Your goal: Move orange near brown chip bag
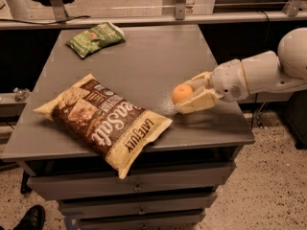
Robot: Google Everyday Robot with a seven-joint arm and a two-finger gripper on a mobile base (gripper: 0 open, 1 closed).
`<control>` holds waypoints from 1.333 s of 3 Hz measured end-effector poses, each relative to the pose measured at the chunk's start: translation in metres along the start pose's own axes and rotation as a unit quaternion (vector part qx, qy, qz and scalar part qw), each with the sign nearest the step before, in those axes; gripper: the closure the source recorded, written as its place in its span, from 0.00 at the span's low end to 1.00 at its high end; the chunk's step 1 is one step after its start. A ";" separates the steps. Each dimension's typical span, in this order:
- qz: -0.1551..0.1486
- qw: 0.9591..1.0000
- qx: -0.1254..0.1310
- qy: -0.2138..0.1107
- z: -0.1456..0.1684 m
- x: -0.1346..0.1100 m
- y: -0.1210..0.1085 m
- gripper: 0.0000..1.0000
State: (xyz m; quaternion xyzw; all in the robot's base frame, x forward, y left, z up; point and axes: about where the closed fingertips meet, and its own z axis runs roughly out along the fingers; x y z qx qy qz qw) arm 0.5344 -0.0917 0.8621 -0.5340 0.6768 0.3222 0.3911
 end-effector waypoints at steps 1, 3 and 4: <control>-0.004 1.000 -0.024 0.016 -0.004 0.012 0.024 1.00; 0.004 0.998 -0.063 0.021 0.002 0.024 0.058 1.00; 0.009 0.997 -0.081 0.015 0.014 0.030 0.067 1.00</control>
Offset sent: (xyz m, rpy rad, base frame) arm -0.0682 -0.0101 -0.0170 -0.0431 0.0751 0.1016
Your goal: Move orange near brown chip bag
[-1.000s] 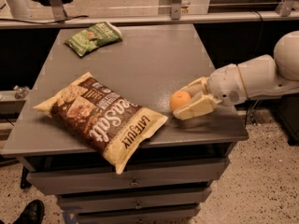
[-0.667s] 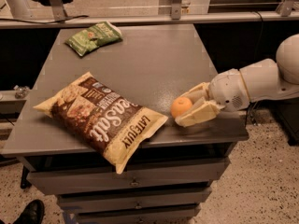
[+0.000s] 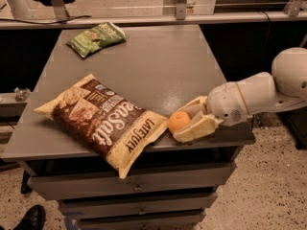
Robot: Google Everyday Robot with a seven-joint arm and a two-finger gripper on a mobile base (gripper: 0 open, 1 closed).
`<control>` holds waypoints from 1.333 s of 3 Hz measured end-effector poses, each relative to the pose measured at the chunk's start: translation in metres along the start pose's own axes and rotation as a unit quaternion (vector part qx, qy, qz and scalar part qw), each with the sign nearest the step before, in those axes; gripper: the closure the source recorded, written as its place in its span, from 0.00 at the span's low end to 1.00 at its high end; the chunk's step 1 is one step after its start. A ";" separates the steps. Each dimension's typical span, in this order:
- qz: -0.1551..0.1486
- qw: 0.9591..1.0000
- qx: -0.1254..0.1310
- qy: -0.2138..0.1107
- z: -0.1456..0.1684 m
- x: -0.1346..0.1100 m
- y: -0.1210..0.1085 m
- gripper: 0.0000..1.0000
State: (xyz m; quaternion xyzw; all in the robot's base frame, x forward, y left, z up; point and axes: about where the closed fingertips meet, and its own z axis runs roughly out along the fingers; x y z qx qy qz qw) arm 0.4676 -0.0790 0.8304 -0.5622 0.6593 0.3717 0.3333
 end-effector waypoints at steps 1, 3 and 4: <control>0.002 1.000 -0.013 -0.004 0.010 0.003 0.004 1.00; -0.005 1.000 -0.013 0.002 0.013 0.002 0.003 0.60; -0.005 1.000 -0.013 0.002 0.013 0.002 0.003 0.36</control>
Offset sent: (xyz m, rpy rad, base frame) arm -0.0005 0.0100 -0.0099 -0.0215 -0.0119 0.0314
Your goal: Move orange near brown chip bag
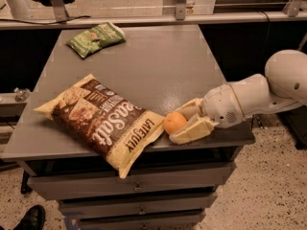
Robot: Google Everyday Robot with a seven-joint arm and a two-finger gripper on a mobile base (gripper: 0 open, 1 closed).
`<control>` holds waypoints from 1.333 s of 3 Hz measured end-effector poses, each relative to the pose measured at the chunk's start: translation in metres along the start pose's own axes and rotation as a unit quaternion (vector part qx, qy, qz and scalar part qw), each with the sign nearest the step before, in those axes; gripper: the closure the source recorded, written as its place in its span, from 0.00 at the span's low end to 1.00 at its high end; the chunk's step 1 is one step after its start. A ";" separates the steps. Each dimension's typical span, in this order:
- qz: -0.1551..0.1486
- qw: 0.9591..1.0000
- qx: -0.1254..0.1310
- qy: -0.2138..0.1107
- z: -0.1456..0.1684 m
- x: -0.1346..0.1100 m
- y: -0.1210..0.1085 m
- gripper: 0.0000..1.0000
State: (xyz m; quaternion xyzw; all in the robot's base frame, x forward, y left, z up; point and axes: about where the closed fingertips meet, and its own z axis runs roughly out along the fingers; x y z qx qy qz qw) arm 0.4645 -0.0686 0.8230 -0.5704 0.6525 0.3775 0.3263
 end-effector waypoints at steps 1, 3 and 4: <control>-0.011 1.000 0.008 0.006 -0.004 -0.004 -0.003 0.13; -0.022 0.999 0.023 0.009 -0.010 -0.005 -0.007 0.00; -0.031 0.999 0.041 0.009 -0.020 -0.009 -0.011 0.00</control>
Offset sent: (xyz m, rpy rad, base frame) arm 0.0108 -0.0107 0.0136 -0.0336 -0.0715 -0.0166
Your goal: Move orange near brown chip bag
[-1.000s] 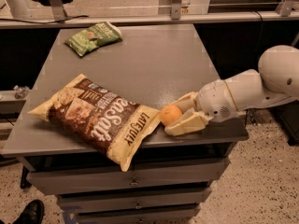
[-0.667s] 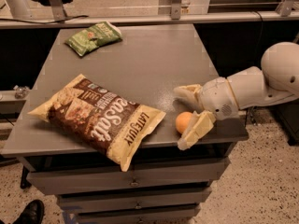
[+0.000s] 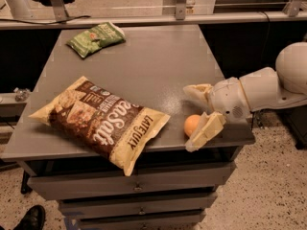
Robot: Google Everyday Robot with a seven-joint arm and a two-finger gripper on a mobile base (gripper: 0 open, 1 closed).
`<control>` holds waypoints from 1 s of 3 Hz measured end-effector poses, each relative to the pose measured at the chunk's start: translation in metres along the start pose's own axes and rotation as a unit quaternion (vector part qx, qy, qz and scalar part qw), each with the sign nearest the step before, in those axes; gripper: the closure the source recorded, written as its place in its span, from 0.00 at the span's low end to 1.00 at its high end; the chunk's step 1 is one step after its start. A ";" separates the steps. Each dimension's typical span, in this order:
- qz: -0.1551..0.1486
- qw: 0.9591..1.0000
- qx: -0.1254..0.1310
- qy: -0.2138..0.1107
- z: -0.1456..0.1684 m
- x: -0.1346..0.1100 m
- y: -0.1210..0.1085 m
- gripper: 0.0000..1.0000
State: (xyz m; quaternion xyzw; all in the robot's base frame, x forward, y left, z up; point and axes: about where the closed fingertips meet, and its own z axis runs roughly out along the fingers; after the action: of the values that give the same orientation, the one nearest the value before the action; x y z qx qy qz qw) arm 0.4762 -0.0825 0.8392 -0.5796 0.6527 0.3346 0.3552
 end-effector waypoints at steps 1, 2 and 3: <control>-0.011 1.000 0.029 0.000 -0.018 -0.005 -0.004 0.00; -0.014 0.999 0.047 -0.002 -0.028 -0.005 -0.005 0.00; -0.015 0.998 0.058 -0.003 -0.034 -0.005 -0.006 0.00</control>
Offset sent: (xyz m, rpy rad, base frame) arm 0.0038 -0.0375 0.0264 -0.0060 -0.1031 -0.1105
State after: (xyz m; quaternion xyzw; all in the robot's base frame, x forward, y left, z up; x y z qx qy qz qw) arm 0.4799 -0.1093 0.8613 -0.5665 0.6615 0.2922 0.3952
